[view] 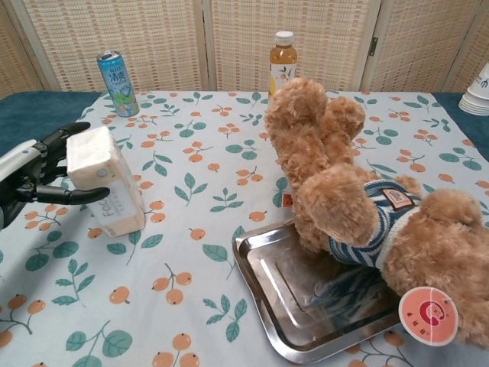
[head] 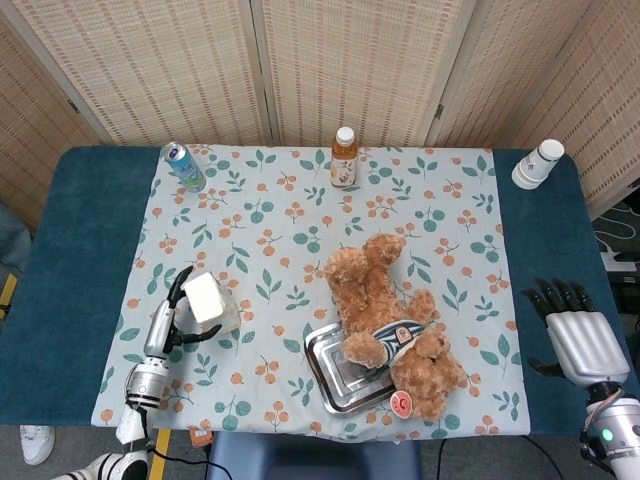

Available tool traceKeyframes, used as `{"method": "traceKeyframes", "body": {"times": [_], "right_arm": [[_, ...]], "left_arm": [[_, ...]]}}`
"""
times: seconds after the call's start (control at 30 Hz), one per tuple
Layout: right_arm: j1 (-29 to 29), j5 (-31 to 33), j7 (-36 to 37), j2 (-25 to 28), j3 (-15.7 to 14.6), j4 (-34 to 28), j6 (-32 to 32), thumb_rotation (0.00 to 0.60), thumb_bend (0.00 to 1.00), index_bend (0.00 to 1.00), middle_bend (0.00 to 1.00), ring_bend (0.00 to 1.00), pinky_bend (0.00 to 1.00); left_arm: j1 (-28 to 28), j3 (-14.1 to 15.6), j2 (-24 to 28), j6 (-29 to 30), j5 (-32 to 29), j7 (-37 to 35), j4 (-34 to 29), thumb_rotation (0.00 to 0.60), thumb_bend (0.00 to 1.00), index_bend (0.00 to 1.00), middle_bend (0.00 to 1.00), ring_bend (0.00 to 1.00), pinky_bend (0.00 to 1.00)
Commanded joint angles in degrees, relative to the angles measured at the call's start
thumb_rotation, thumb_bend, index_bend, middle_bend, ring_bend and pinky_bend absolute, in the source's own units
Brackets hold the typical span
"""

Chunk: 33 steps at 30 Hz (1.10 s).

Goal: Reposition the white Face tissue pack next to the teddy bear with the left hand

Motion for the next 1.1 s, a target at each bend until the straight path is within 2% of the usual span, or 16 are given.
{"method": "traceKeyframes", "body": {"times": [0.03,0.2,0.47,0.7,0.87,0.93,1.0,1.1], "right_arm": [[0.0,-0.1,-0.02,-0.02,-0.04,-0.02,-0.04,0.6,0.12,0.16,0.05,0.0,0.0],[0.05,0.0,0.17,0.03,0.04,0.04,-0.07,0.6,0.12,0.16,0.05,0.0,0.0],[0.3,-0.11,1.26,0.54,0.49,-0.19,-0.21,0.6,0.12,0.14,0.05,0.0,0.0],[0.6,-0.63,2.15,1.02,0.6,-0.55,-0.88,0.6,0.12,0.14,0.05,0.0,0.0],[0.51,-0.85,2.72,1.46,0.66,-0.92,-0.76,0.6,0.12,0.14,0.05,0.0,0.0],[0.39,-1.12,2.98,1.64,0.64,-1.07,-0.64,0.6,0.12,0.14,0.04,0.0,0.0],[0.35,-1.28,3.09,1.71,0.56,-1.09,-0.73,0.6,0.12,0.14,0.05,0.0,0.0],[0.41,-1.33,3.01,1.84,0.39,-1.27,-1.12,0.6,0.12,0.14,0.04,0.0,0.0]], "left_arm": [[0.19,0.18,0.16,0.01,0.13,-0.09,-0.06,0.6,0.12,0.0,0.0,0.0,0.17],[0.49,0.44,0.77,1.17,1.4,-0.29,-0.5,0.6,0.12,0.0,0.0,0.0,0.12],[1.29,-0.57,5.17,3.4,1.68,4.05,-6.21,0.6,0.12,0.0,0.0,0.0,0.09],[1.94,-2.02,10.27,5.22,1.61,8.02,-14.7,0.6,0.12,0.0,0.0,0.0,0.08],[0.72,-5.39,14.35,5.24,0.7,11.45,-22.71,0.6,0.11,0.0,0.0,0.0,0.07],[-0.16,-6.85,16.36,4.61,-0.13,14.6,-26.35,0.6,0.11,0.0,0.0,0.0,0.07],[-1.28,-8.27,18.68,3.0,-2.52,19.82,-30.16,0.6,0.12,0.0,0.06,0.0,0.1],[-4.24,-10.52,23.99,-1.09,-10.12,34.25,-37.84,0.6,0.13,0.05,0.15,0.04,0.15]]}}
